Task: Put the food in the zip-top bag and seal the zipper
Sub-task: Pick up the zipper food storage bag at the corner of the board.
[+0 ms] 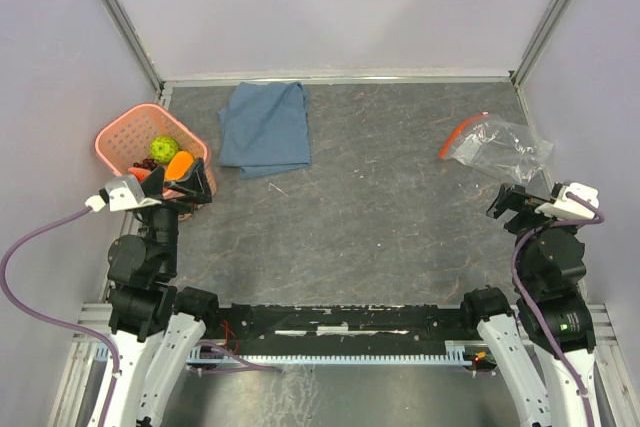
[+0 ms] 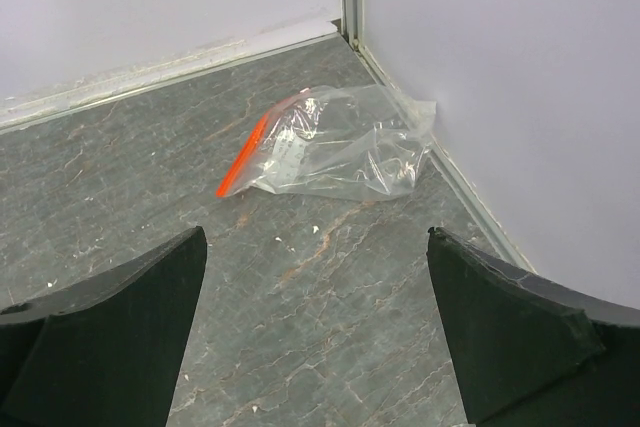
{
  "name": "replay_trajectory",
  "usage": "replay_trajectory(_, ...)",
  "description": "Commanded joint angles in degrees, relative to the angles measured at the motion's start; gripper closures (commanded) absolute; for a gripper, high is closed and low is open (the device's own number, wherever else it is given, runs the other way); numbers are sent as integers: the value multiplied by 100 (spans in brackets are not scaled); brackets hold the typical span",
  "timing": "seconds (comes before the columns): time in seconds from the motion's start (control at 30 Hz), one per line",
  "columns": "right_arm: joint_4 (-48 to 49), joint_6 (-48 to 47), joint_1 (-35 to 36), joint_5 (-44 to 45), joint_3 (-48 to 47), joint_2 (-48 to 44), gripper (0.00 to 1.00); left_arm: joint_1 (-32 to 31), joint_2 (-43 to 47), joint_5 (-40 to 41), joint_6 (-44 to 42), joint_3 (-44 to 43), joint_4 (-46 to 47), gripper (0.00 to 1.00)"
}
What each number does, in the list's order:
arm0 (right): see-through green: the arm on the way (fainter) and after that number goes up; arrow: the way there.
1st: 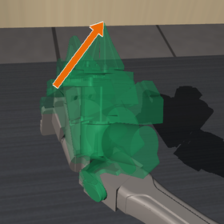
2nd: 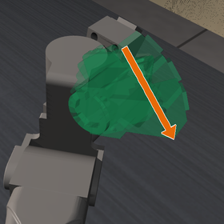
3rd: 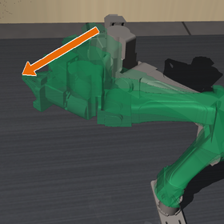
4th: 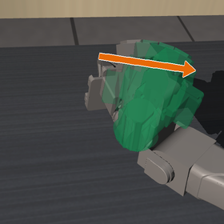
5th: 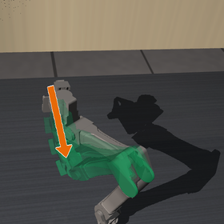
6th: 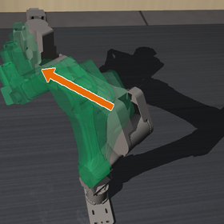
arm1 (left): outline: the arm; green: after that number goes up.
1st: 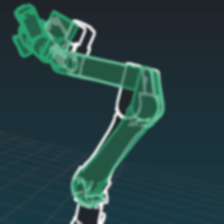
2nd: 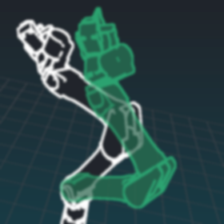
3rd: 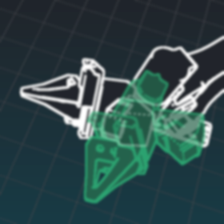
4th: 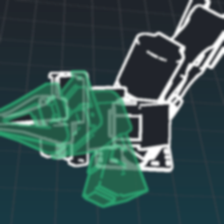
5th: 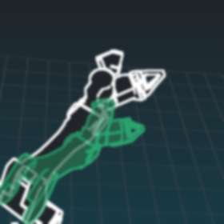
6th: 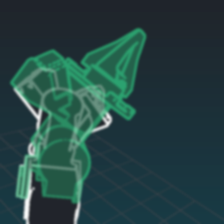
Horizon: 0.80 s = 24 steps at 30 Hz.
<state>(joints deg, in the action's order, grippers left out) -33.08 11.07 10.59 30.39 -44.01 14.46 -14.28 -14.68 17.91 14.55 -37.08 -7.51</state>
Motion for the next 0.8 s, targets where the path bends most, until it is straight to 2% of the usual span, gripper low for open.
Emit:
replay_trajectory(0.0, 276, -1, -26, -2, -162, 124, 1, -38, 35, 6, 3, 34, 284, 0)
replay_trajectory(0.2, 84, 172, -26, -26, -345, 410, 1, -172, 59, 43, 4, 30, 277, 1)
replay_trajectory(0.37, -22, 369, -27, -235, -619, 1051, 1, -296, 127, 70, 4, 34, 272, 1)
replay_trajectory(0.77, 909, 703, -31, -336, -1376, 4323, 1, -400, 289, 281, -31, 47, 227, 0)
